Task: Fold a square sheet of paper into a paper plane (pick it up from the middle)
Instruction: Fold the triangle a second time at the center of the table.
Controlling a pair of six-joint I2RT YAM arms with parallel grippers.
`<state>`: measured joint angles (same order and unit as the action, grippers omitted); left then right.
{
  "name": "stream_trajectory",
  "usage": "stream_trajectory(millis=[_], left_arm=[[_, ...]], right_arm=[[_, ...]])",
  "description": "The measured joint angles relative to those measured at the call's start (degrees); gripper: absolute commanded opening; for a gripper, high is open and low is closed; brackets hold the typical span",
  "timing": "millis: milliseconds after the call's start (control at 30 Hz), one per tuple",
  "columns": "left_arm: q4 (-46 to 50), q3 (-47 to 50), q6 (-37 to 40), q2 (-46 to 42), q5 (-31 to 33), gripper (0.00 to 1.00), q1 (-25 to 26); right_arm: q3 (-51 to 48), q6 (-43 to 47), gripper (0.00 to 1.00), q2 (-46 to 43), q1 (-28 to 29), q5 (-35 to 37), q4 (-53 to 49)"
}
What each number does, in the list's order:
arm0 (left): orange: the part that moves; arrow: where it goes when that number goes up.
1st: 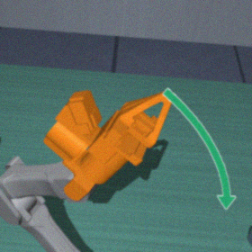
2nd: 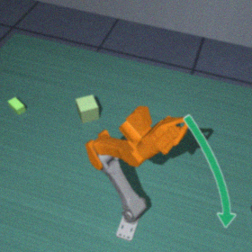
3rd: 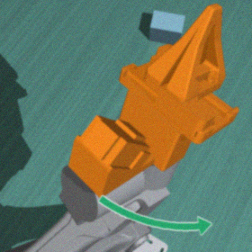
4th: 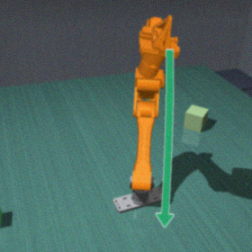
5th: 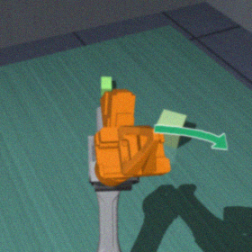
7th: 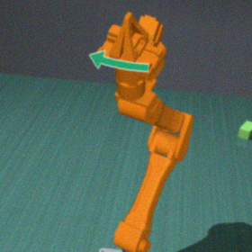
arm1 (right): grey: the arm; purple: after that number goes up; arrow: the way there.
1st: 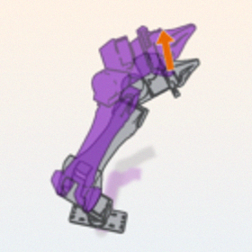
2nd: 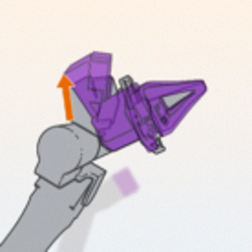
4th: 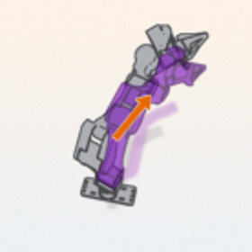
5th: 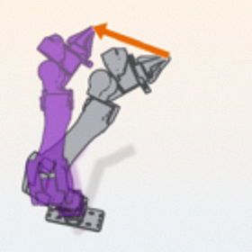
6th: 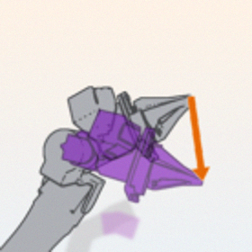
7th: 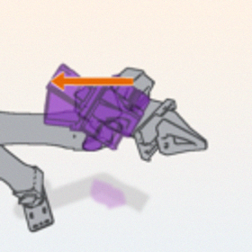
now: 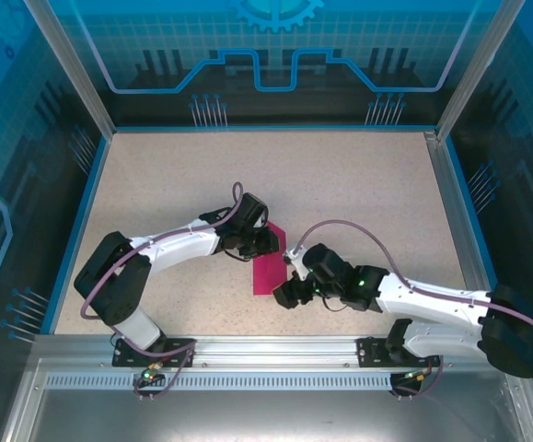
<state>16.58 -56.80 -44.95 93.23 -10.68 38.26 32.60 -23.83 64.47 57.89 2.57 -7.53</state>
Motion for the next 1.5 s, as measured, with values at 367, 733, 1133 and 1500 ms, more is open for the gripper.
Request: stream_trajectory(millis=[367, 733, 1133, 1500], left_arm=[[-0.17, 0.00, -0.02, 0.31, -0.04, 0.23, -0.57], [-0.39, 0.00, -0.04, 0.61, -0.07, 0.22, -0.74], [-0.39, -0.02, -0.15, 0.61, -0.07, 0.23, -1.03], [-0.28, -0.07, -0.15, 0.61, -0.02, 0.24, -1.31]], right_arm=[[0.02, 0.57, 0.81, 7.74, 4.13, 4.15, 7.85], [2.62, 0.61, 0.78, 16.02, 6.78, 9.90, 10.47], [3.34, 0.20, 0.42, 17.05, 6.99, 14.78, 11.69], [3.02, 0.35, 0.16, 15.63, 4.61, 10.34, 11.45]])
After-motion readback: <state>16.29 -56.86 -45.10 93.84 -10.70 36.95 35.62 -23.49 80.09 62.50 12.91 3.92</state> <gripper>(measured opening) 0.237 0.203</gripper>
